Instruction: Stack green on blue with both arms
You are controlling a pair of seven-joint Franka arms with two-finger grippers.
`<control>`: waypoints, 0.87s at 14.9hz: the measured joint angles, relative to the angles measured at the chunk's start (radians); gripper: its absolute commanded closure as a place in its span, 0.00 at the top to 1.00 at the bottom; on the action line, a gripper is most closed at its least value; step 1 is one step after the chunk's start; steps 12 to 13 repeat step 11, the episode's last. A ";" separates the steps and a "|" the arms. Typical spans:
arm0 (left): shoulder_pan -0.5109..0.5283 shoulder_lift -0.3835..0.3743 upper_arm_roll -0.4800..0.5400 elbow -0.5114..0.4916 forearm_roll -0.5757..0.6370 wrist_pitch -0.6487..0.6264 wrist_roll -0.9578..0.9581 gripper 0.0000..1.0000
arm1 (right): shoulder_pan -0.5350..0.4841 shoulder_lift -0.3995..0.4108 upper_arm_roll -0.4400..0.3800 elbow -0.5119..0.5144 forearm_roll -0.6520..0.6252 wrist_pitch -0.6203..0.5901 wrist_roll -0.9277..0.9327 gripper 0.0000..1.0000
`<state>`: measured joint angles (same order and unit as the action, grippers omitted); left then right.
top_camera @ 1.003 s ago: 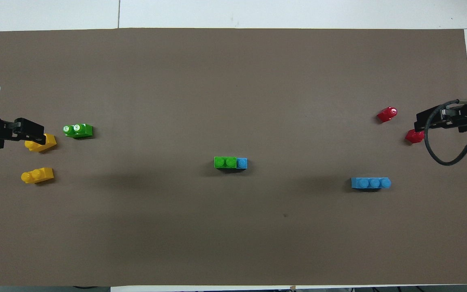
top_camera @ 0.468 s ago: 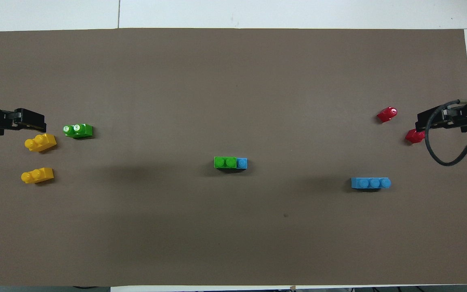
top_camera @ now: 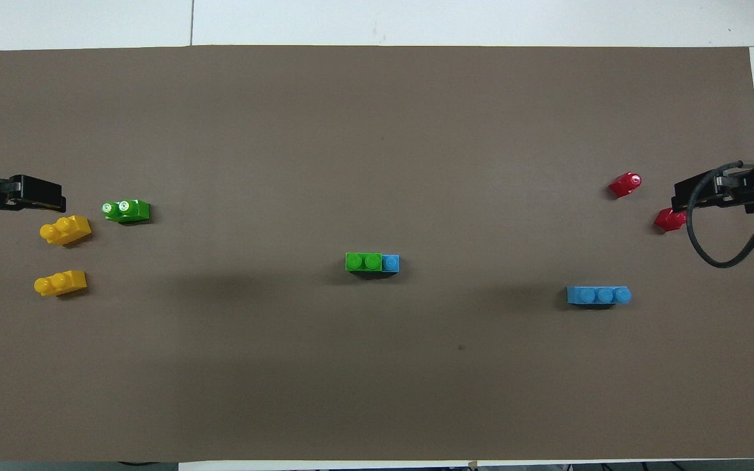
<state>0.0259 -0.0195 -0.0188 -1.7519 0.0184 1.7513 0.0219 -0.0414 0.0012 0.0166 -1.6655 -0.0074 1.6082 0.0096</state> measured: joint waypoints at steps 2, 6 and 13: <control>0.000 0.000 -0.001 -0.001 -0.011 0.000 0.000 1.00 | 0.000 0.000 0.000 0.000 0.000 0.000 0.000 1.00; 0.000 0.000 -0.001 -0.001 -0.015 0.000 0.000 1.00 | 0.000 0.000 0.000 0.000 0.000 0.000 0.000 1.00; -0.004 0.000 -0.002 -0.001 -0.016 0.000 0.000 1.00 | 0.000 0.000 0.000 0.000 0.000 0.000 0.000 1.00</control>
